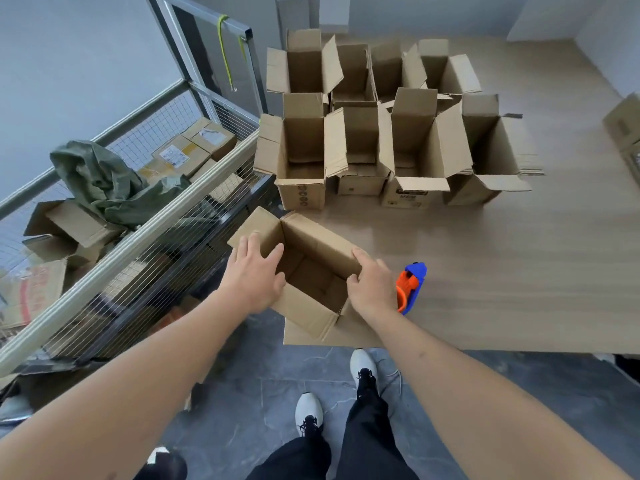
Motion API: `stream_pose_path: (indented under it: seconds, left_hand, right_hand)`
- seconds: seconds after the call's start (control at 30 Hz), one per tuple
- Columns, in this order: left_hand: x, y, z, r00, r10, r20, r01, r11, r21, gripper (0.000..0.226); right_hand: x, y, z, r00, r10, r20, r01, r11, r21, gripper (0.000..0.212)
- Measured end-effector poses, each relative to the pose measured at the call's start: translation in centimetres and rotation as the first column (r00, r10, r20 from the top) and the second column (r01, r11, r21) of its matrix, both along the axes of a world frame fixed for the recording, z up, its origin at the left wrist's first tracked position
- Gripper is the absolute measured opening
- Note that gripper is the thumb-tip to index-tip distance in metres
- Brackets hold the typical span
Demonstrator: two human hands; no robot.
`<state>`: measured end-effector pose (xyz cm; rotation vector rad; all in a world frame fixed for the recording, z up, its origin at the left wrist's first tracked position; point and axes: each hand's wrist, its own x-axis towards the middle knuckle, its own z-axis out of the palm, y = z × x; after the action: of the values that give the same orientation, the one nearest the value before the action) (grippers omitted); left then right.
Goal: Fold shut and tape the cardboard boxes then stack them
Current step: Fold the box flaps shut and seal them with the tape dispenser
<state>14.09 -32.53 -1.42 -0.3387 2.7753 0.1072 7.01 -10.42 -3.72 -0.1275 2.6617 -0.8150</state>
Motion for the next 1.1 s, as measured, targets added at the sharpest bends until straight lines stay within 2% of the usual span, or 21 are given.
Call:
stream_pose_path:
  seconds: [0.17,0.33,0.57,0.73,0.87,1.0,1.1]
  left_hand:
    - [0.7,-0.4,1.6,0.996,0.068,-0.056,-0.067,0.997,0.026,0.056]
    - [0.5,-0.4,4.2,0.992,0.065,-0.110,-0.062,0.998,0.027,0.057]
    - [-1.1,2.0,7.5,0.979,0.043,-0.200,-0.043,0.999,0.005,0.052]
    - [-3.0,6.6,9.0,0.966,0.033,-0.255,-0.023,0.999,0.039,0.047]
    - [-5.1,11.5,8.8,0.968,0.049,-0.246,-0.039,0.998,0.047,0.049]
    - [-7.1,17.2,7.8,0.965,0.089,-0.248,-0.074,0.995,0.072,0.040]
    - [-8.5,21.4,6.5,0.963,0.101,-0.248,-0.082,0.993,0.088,0.049]
  right_hand:
    - [-0.1,-0.6,1.8,1.000,-0.011,-0.028,0.006,0.989,-0.145,0.056]
    - [-0.3,-0.2,4.5,0.992,0.097,-0.075,-0.110,0.973,-0.201,0.057]
    - [-1.6,3.5,8.2,0.980,0.118,-0.159,-0.158,0.951,-0.265,0.054]
    - [-3.2,7.9,9.8,0.982,0.137,-0.131,-0.171,0.937,-0.305,0.050]
    - [-5.2,12.6,10.5,0.980,0.146,-0.135,-0.184,0.924,-0.335,0.051]
    - [-7.8,18.7,10.2,0.979,0.151,-0.136,-0.190,0.921,-0.340,0.050]
    - [-9.8,23.3,9.5,0.981,0.156,-0.115,-0.187,0.920,-0.346,0.050]
